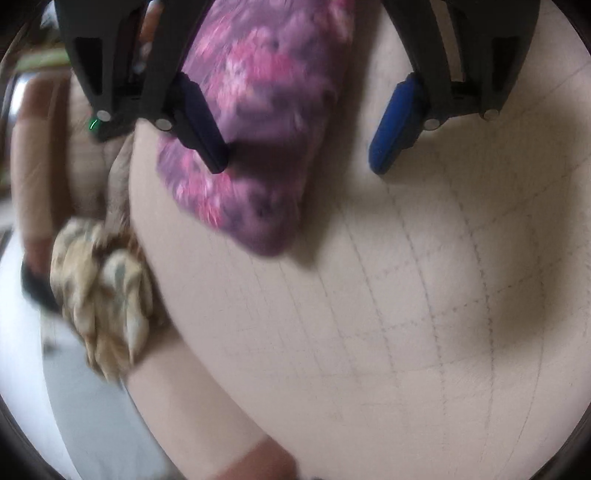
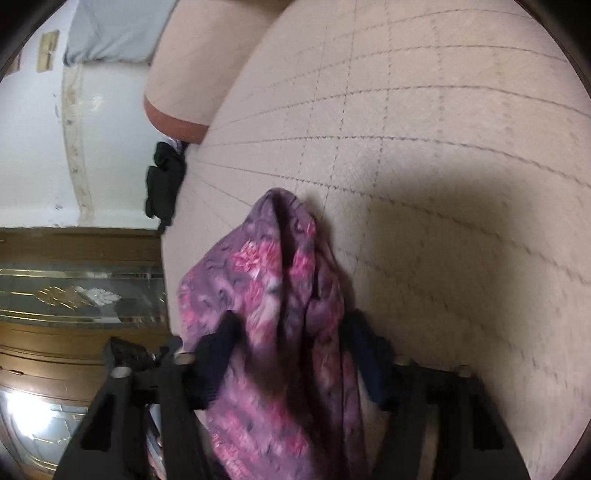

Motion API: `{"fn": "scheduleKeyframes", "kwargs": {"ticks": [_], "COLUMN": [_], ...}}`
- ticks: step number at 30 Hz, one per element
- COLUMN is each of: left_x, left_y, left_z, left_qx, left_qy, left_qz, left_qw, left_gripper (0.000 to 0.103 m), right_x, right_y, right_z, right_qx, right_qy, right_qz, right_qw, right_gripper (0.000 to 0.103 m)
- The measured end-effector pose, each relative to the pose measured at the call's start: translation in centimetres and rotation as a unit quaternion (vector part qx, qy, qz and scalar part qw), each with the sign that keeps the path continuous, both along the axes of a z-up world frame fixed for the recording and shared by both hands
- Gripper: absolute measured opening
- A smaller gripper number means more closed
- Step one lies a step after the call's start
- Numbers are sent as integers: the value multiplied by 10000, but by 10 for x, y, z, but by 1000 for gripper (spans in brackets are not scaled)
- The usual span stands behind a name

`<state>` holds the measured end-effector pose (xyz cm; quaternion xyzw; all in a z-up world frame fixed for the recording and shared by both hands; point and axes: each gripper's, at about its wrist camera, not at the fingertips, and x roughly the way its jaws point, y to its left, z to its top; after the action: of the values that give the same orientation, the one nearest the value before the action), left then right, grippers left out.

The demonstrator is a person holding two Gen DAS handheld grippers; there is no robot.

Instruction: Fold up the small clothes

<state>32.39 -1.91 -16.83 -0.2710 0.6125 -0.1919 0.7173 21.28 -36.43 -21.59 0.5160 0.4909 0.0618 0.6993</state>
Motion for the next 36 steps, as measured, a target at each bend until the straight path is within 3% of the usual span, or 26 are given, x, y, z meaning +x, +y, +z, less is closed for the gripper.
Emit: {"fn": "scheduleKeyframes", "kwargs": {"ticks": [1, 2, 3, 4, 6, 8, 11, 12, 13, 14, 16, 18, 20, 22, 26, 28, 30, 31, 36], "left_x": [1, 0, -2, -6, -9, 1, 18, 21, 21, 21, 20, 16, 16, 15, -1, -23, -50, -73, -141], "left_y": [4, 5, 8, 11, 25, 34, 31, 31, 26, 27, 28, 30, 25, 17, 11, 12, 13, 17, 32], "left_z": [-2, 0, 8, 23, 51, 66, 60, 47, 38, 31, 25, 23, 22, 22, 29, 46, 62, 68, 43], "left_qx": [-305, -536, -558, -508, -859, -1172, -744, -691, -582, -425, 87, 440, 248, 197, 689, 1228, 1688, 1743, 1320], "left_qy": [-7, 0, -114, -429, -839, -943, -935, -702, -529, -443, -517, -593, -412, -386, -463, -713, -1143, -1327, -873], "left_qz": [58, 27, 80, 88, 263, 363, 275, 333, 358, 324, 339, 408, 261, 136, -150, -305, -486, -558, -708], "left_qw": [9995, 9986, 9983, 9977, 9924, 9880, 9925, 9946, 9963, 9976, 9980, 9964, 9985, 9990, 9964, 9894, 9778, 9741, 9849], "left_gripper": [40, 26, 18, 3, 1, 1, 1, 2, 10, 29, 49, 49, 51, 55, 56, 61, 75, 85, 86], "right_x": [6, 9, 9, 8, 9, 13, 39, 52, 58, 68, 80, 72, 54, 37, 0, -22, -48, -65, -125], "right_y": [3, 3, 3, 3, 3, 4, 3, 4, 6, 8, 12, 11, 10, 10, 10, 15, 23, 29, 36], "right_z": [0, 1, 4, 11, 29, 52, 71, 69, 63, 53, 28, 18, 23, 31, 43, 56, 59, 58, 34], "right_qx": [-167, -248, -259, -274, -351, -395, -417, -503, -597, -720, -1031, -1011, -778, -751, -863, -1082, -1140, -1141, -663], "right_qy": [4, -48, -127, -228, -469, -823, -1190, -1164, -1095, -953, -392, -287, -503, -562, -549, -626, -643, -603, -367], "right_qz": [133, 227, 245, 264, 315, 343, 417, 529, 624, 759, 970, 941, 867, 772, 533, 551, 659, 695, 549], "right_qw": [9998, 9994, 9993, 9990, 9978, 9952, 9911, 9905, 9902, 9899, 9892, 9900, 9919, 9926, 9933, 9906, 9892, 9892, 9956], "right_gripper": [33, 29, 27, 25, 24, 24, 24, 24, 28, 35, 46, 50, 68, 70, 70, 70, 72, 72, 70]}}
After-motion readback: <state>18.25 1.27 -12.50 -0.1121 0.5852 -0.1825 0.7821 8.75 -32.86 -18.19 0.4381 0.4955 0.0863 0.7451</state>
